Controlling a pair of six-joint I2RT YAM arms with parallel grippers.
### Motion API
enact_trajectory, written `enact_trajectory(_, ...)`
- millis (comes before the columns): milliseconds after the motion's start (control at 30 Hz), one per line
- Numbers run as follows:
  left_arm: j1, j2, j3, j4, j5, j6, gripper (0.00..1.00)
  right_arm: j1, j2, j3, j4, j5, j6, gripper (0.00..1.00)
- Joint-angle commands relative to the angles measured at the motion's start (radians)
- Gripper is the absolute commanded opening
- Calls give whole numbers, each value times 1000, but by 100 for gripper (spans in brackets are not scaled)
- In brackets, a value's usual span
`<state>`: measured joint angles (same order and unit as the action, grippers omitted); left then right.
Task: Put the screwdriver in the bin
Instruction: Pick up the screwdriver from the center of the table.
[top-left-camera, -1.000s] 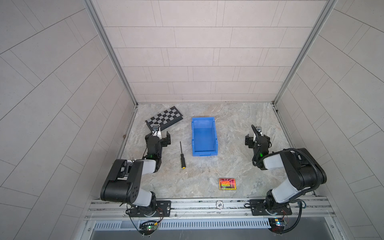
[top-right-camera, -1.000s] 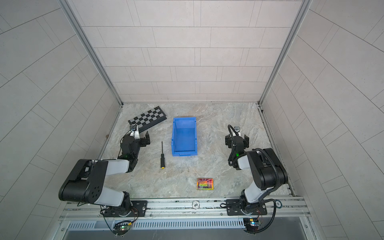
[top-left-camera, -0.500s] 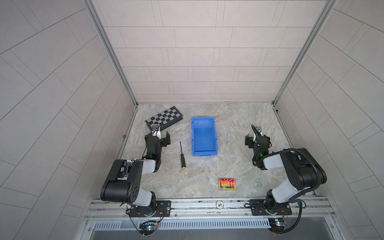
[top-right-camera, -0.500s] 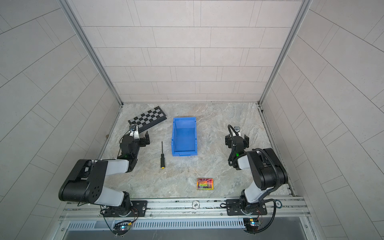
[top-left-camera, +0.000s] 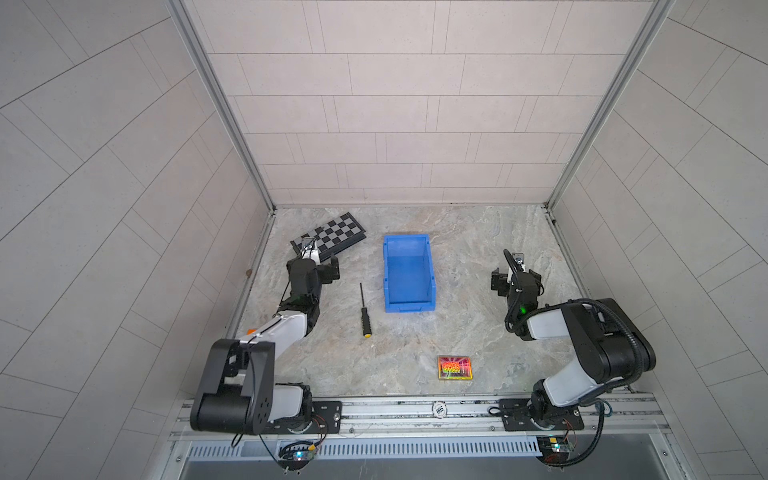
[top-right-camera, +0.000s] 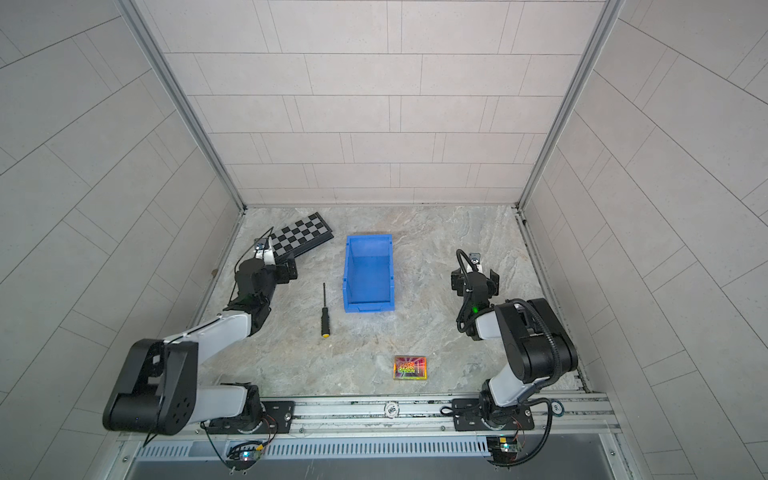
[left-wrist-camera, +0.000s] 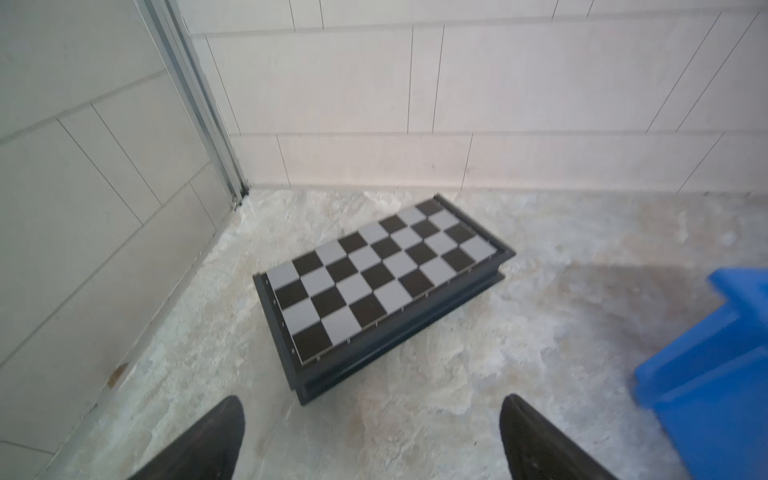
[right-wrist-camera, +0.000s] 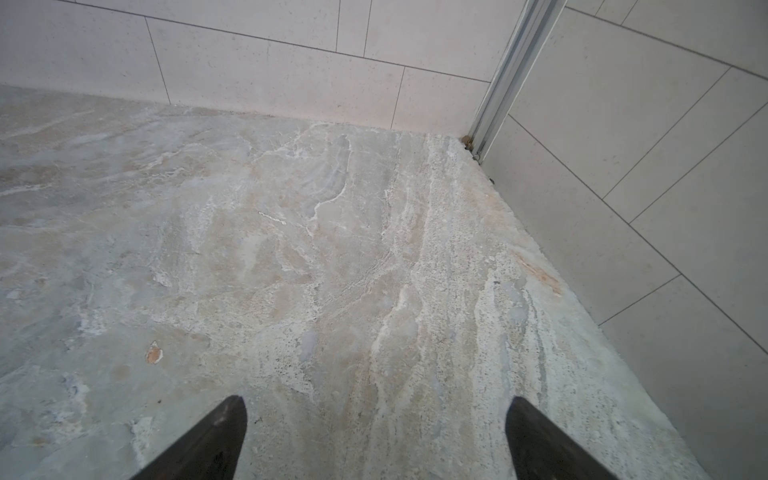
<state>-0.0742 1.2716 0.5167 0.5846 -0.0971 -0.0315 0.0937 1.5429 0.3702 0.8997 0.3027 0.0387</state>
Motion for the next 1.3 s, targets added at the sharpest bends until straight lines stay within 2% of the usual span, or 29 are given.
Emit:
enact_trajectory(0, -1, -123, 50, -163, 30, -110, 99, 4, -166, 62, -259, 65, 54, 99)
enact_trajectory(67, -1, -185, 113, -319, 16, -212, 99, 0, -262, 157, -534, 69, 115, 99)
enact_trajectory(133, -2, -233, 204, -512, -5, -326, 100, -2, -336, 236, -722, 31, 139, 99)
enact_trajectory(200, -7, -268, 260, -646, -15, -397, 99, -2, -400, 288, -834, -26, 154, 99)
enact_trajectory(333, -53, -326, 317, -848, 29, -511, 99, -2, -524, 347, -1024, -25, 308, 100)
enact_trajectory(433, -166, -304, 384, -1067, 0, -599, 100, -2, -559, 403, -1150, -88, 329, 100)
enact_trajectory(533, -331, -310, 368, -1143, -110, -693, 100, -3, -554, 464, -1263, -141, 328, 100)
enact_trajectory(667, -402, -275, 365, -1270, -154, -790, 99, -3, -554, 504, -1357, -229, 332, 99)
enact_trajectory(733, -420, -250, 360, -1301, -154, -806, 100, -3, -561, 514, -1387, -286, 322, 99)
enact_trajectory(800, -479, -230, 336, -1299, -150, -816, 99, -2, -571, 513, -1401, -354, 285, 99)
enact_trajectory(967, -544, -152, 271, -1248, -85, -835, 99, -4, -553, 522, -1437, -392, 267, 99)
enact_trajectory(1167, -597, 2, 298, -1273, -79, -803, 99, -4, -539, 523, -1446, -422, 247, 98)
enact_trajectory(1267, -598, 28, 290, -1234, -66, -791, 93, -4, -540, 517, -1446, -419, 239, 98)
